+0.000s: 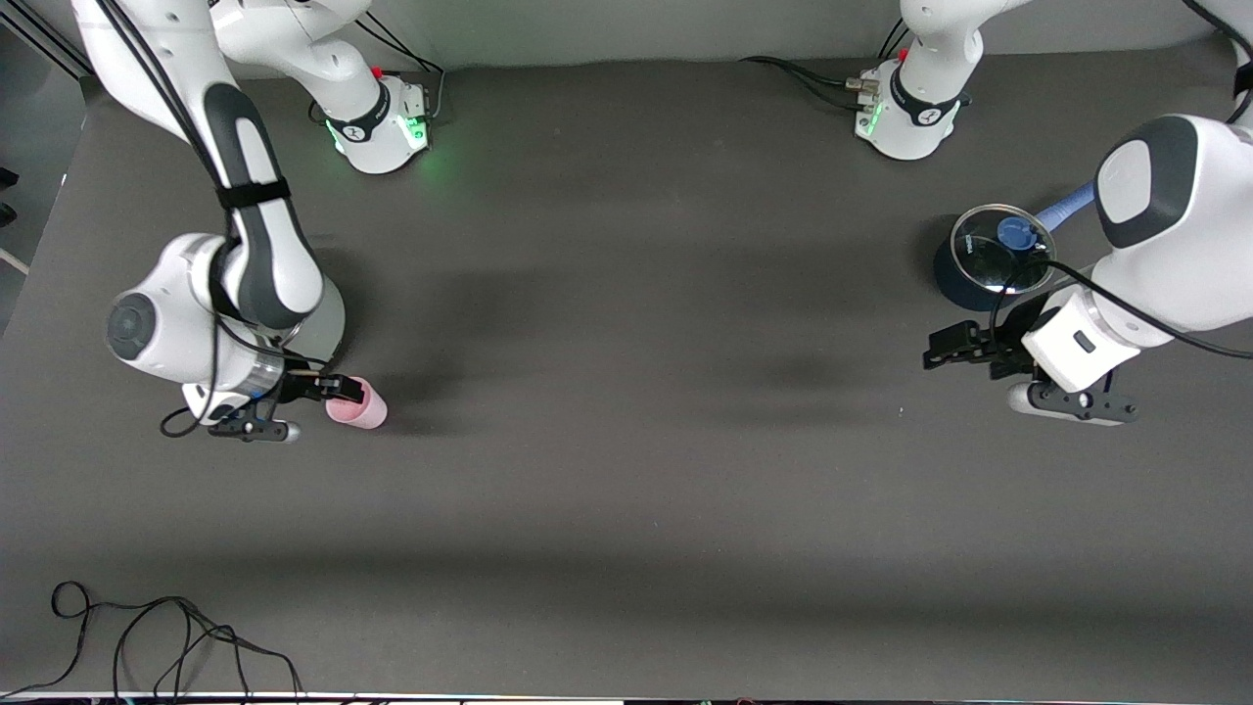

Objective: Transfer pink cup from left to right arm
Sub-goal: 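Release the pink cup and raise the right gripper while the left gripper retreats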

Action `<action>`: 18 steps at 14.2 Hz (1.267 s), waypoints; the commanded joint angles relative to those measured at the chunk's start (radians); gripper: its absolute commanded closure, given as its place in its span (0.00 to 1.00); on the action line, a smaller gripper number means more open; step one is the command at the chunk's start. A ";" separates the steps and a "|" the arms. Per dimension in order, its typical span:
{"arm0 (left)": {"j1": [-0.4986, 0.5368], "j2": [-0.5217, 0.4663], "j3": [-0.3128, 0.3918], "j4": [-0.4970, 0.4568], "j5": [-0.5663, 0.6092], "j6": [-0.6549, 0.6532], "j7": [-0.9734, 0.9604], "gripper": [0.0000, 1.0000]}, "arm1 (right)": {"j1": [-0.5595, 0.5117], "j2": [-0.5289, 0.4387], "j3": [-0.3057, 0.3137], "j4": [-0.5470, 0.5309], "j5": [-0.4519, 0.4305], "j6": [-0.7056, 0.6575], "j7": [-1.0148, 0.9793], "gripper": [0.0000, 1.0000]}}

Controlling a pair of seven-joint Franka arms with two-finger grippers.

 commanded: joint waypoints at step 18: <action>0.087 -0.165 0.004 0.029 0.159 -0.200 -0.038 0.00 | 0.000 -0.230 -0.114 0.582 -0.333 -0.807 -0.003 0.01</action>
